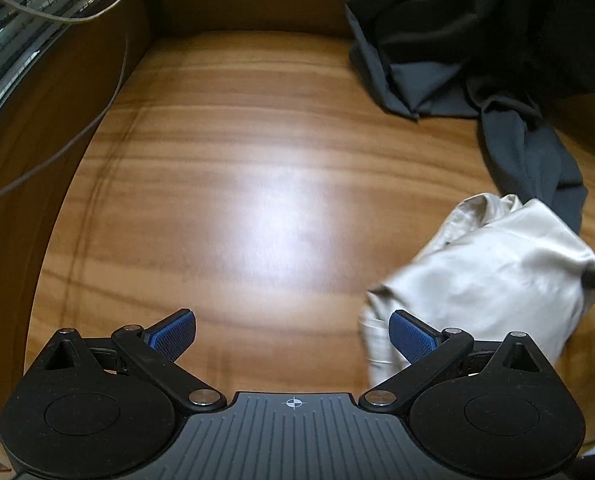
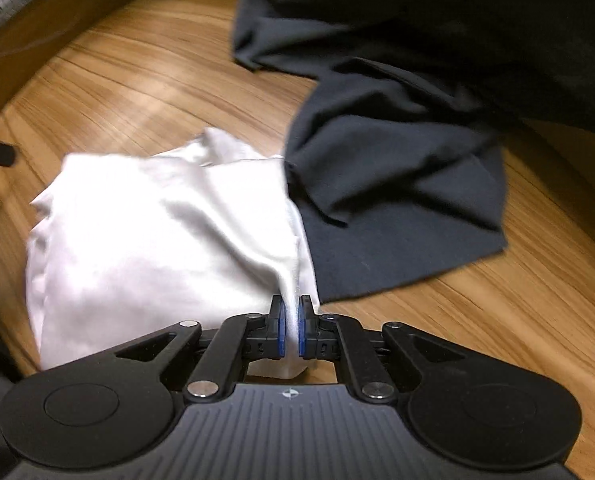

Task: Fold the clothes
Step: 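Pull the cream shirt out onto the open desk with the right gripper, then regrasp the shirt edge with the right gripper and shake it open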

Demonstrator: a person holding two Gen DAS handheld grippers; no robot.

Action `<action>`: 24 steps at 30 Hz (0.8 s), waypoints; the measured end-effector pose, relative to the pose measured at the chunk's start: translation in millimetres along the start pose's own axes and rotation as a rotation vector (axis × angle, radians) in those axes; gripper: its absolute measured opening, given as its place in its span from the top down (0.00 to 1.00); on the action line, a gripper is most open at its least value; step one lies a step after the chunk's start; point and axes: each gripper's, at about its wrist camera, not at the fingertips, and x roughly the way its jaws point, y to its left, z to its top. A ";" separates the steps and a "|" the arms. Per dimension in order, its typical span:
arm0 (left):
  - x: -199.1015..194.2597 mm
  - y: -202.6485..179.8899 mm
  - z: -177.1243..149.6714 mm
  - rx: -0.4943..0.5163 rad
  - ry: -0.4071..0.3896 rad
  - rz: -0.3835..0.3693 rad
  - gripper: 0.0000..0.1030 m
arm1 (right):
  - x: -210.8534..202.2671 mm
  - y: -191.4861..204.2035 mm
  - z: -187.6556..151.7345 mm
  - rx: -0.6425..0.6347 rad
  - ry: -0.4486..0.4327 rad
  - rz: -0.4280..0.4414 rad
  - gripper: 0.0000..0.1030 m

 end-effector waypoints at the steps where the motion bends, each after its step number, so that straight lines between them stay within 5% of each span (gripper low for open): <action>1: -1.2 0.0 -4.9 -0.002 0.001 0.001 0.00 | -4.7 0.0 -2.5 0.005 -0.008 -0.014 0.82; 9: -11.1 7.1 -28.2 -0.009 0.004 0.023 0.00 | -30.3 34.8 -5.6 0.013 -0.063 -0.004 0.61; 18: -30.2 14.1 -46.8 -0.019 -0.002 0.037 0.00 | -12.4 130.7 17.0 -0.053 -0.082 0.129 0.51; 24: -39.9 14.9 -50.5 -0.026 -0.013 0.047 0.00 | 9.7 171.5 33.8 -0.105 -0.079 0.143 0.51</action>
